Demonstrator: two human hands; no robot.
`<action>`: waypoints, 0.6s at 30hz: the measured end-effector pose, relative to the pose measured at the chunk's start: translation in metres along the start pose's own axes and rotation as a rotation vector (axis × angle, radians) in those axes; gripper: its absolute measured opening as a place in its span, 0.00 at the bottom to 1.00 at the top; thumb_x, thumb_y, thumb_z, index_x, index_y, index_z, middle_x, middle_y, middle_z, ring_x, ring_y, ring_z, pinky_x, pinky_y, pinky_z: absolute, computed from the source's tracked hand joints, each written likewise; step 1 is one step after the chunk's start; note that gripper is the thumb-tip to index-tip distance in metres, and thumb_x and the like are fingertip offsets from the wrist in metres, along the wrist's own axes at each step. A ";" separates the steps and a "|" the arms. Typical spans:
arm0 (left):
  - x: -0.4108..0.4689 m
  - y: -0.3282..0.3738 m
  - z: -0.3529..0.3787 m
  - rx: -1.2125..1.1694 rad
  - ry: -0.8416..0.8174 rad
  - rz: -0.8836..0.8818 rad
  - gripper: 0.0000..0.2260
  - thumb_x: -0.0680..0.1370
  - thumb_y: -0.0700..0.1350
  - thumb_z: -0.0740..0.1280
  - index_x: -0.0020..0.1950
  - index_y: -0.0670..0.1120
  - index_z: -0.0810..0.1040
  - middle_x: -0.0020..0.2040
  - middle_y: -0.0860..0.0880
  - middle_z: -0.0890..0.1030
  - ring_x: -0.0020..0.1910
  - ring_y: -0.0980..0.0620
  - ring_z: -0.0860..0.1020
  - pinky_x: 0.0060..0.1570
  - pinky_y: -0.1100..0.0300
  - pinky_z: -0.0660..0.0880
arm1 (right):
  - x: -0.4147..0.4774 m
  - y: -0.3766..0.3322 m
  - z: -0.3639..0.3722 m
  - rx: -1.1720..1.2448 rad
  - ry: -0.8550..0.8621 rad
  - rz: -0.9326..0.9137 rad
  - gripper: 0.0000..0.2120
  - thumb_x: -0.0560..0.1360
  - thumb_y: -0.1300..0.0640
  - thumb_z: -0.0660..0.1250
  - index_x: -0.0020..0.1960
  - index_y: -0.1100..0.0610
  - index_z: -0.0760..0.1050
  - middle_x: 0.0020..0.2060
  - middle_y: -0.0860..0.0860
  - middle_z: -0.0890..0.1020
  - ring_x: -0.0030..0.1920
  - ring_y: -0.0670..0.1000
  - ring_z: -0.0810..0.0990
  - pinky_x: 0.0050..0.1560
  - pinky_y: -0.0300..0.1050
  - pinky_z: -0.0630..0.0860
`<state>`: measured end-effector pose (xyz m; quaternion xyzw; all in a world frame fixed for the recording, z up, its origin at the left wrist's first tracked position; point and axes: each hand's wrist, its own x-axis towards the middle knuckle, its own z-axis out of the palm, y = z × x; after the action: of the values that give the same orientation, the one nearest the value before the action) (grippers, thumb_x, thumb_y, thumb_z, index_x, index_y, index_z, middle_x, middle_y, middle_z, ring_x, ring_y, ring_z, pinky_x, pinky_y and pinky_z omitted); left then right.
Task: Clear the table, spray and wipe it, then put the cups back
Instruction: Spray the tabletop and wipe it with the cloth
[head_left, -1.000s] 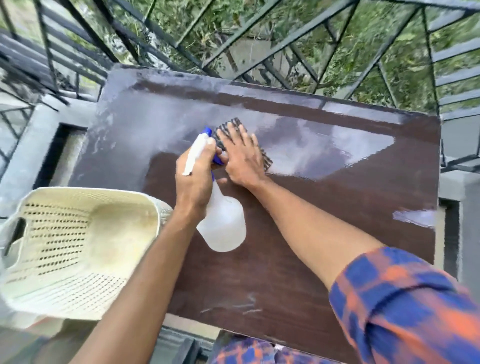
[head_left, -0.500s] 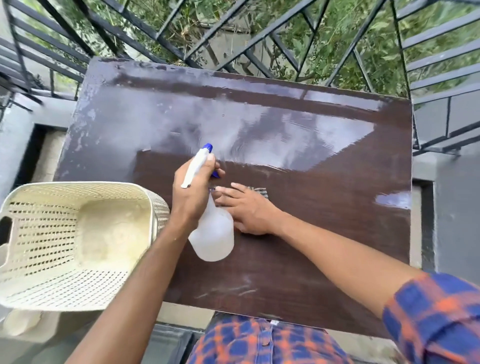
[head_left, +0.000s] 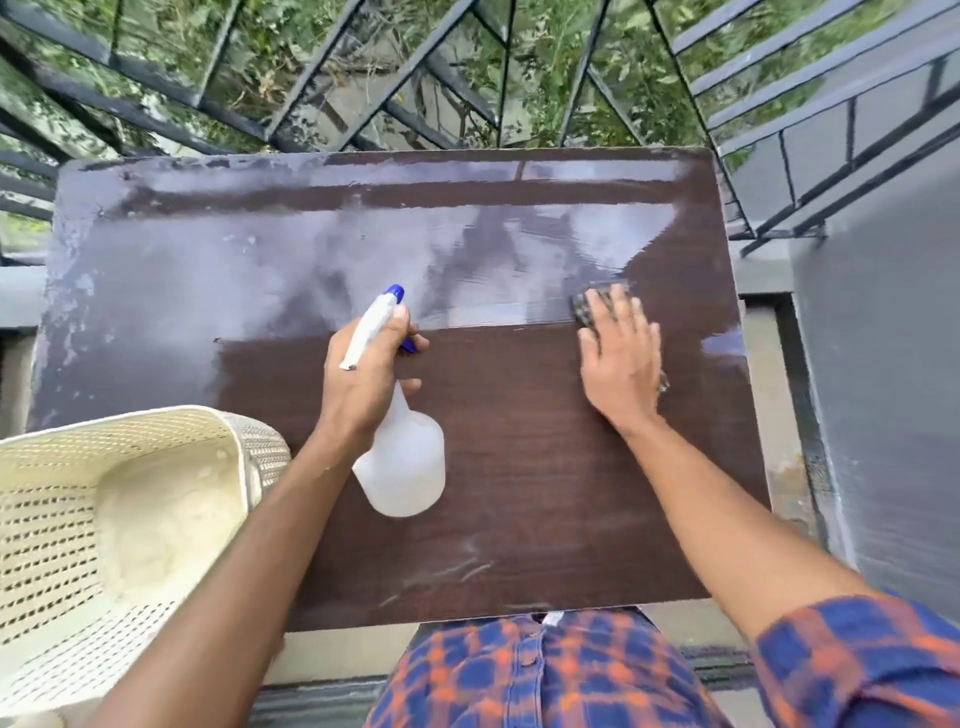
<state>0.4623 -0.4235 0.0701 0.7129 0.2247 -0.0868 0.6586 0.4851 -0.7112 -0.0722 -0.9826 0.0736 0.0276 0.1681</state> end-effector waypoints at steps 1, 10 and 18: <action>0.001 0.001 0.005 0.008 -0.009 -0.001 0.12 0.84 0.50 0.63 0.44 0.47 0.79 0.42 0.48 0.83 0.46 0.57 0.81 0.33 0.60 0.79 | 0.003 0.026 -0.010 0.006 0.000 0.069 0.25 0.83 0.47 0.56 0.80 0.43 0.59 0.81 0.49 0.58 0.80 0.55 0.56 0.77 0.61 0.53; -0.009 0.005 0.045 0.059 -0.131 0.016 0.12 0.84 0.49 0.62 0.46 0.44 0.79 0.43 0.48 0.83 0.46 0.55 0.80 0.35 0.58 0.79 | 0.000 0.146 -0.052 0.073 -0.057 0.167 0.28 0.82 0.50 0.57 0.81 0.48 0.56 0.82 0.54 0.53 0.81 0.57 0.52 0.79 0.56 0.52; -0.034 -0.006 0.055 0.066 -0.123 -0.004 0.12 0.84 0.49 0.63 0.48 0.42 0.79 0.42 0.48 0.82 0.48 0.52 0.82 0.34 0.58 0.78 | -0.088 0.106 -0.023 0.023 0.181 0.474 0.27 0.82 0.50 0.59 0.80 0.48 0.59 0.81 0.53 0.59 0.79 0.59 0.59 0.74 0.60 0.58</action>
<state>0.4387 -0.4843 0.0723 0.7271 0.1822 -0.1391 0.6471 0.3822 -0.8061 -0.0785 -0.9345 0.3168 -0.0225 0.1607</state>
